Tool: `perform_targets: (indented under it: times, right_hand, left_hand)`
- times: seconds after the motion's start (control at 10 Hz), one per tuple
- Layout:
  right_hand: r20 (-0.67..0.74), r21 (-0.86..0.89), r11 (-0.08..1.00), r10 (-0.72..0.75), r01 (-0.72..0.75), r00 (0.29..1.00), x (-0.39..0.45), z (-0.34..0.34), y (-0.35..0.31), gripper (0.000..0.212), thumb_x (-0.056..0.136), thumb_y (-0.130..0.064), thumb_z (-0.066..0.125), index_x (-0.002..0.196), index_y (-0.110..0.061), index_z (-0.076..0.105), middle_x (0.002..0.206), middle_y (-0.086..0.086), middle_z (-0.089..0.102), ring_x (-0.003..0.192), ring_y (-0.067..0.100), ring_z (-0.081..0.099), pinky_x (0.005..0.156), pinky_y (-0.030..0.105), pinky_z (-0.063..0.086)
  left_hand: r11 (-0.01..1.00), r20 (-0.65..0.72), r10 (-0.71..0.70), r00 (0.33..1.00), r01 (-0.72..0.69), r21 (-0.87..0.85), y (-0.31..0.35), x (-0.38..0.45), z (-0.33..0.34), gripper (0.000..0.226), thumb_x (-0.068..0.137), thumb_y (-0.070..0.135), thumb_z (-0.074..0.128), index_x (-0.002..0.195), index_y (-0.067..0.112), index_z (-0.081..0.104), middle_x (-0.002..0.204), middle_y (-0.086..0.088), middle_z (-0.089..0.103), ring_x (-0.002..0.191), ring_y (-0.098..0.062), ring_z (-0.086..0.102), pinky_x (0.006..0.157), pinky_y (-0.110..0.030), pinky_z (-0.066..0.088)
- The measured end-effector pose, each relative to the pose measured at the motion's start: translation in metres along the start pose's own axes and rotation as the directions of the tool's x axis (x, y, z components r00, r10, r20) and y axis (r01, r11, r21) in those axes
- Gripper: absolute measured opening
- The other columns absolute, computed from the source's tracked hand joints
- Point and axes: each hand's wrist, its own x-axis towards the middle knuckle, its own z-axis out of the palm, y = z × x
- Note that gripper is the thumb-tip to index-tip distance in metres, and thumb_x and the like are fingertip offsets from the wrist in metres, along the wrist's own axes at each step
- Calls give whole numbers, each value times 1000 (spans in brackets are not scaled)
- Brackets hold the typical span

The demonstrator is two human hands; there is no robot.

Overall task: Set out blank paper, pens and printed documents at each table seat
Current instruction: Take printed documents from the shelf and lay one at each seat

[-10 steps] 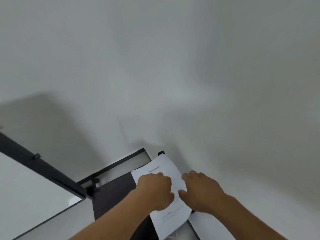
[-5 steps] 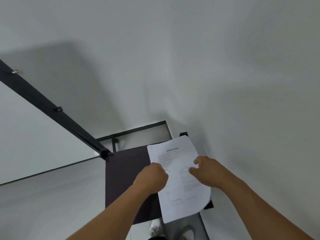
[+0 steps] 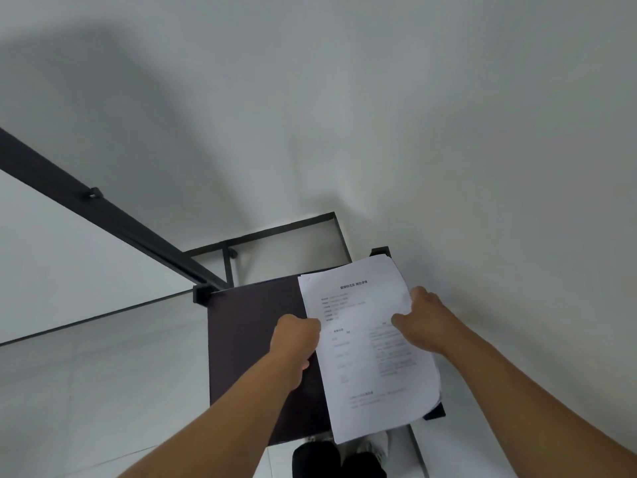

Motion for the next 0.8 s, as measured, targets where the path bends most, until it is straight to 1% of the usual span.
perform_targets:
  times: [0.1,0.2,0.3,0.4,0.5,0.6,0.7,0.8]
  right_hand:
    - [16,77,996,44,-45,999,8,3,2,55,99,-35,64,140,-8,39,135,11,56,114,29,61,93,38,53]
    - [31,89,993,70,-73,997,11,7,4,50,104,-31,60,140,-5,37,123,9,62,104,25,64,84,36,51]
    - [4,78,995,68,-68,998,11,8,6,48,103,-30,60,141,-5,43,125,8,62,106,25,62,83,34,50]
    - [-8,89,993,72,-71,997,13,9,5,35,103,-26,59,131,-6,50,121,7,63,103,24,63,80,33,51]
    - [-27,148,986,78,-74,997,13,12,4,29,105,-20,56,130,-7,49,115,6,62,96,21,60,67,29,44]
    - [-42,274,959,87,-72,995,11,17,5,25,105,-14,54,126,-13,41,110,3,59,90,17,58,64,28,44]
    - [-23,375,924,95,-79,995,5,22,5,24,104,-10,52,126,-13,42,111,6,60,92,19,61,68,32,50]
    - [-16,398,915,76,-63,997,-2,24,-1,25,102,-6,50,125,-16,46,112,6,63,97,22,66,73,35,56]
  left_hand:
    - [1000,5,-5,1000,5,-15,4,3,4,12,101,11,55,110,16,60,109,3,70,108,-25,68,102,-48,59]
    - [1000,14,-11,1000,11,-1,10,6,7,10,101,10,53,99,20,54,109,3,72,117,-29,70,104,-50,57]
    - [1000,16,-13,1000,13,-11,11,9,8,11,101,9,54,96,19,53,106,3,71,115,-30,70,99,-46,56]
    - [1000,13,3,1000,-4,19,10,11,11,11,103,7,54,97,16,56,103,3,68,94,-20,65,79,-34,50]
    - [992,22,14,1000,-17,123,11,14,19,14,104,8,52,113,12,62,118,-2,70,96,-19,66,68,-30,53]
    - [976,-21,31,999,-26,217,7,26,28,40,102,12,51,141,6,56,144,-18,60,124,-35,64,99,-46,59]
    - [967,7,86,996,-85,240,6,20,31,50,105,7,50,154,3,40,149,-27,55,110,-31,54,98,-46,54]
    - [965,62,109,992,-120,232,5,14,28,46,106,3,47,152,5,40,148,-29,56,106,-31,52,91,-45,52]
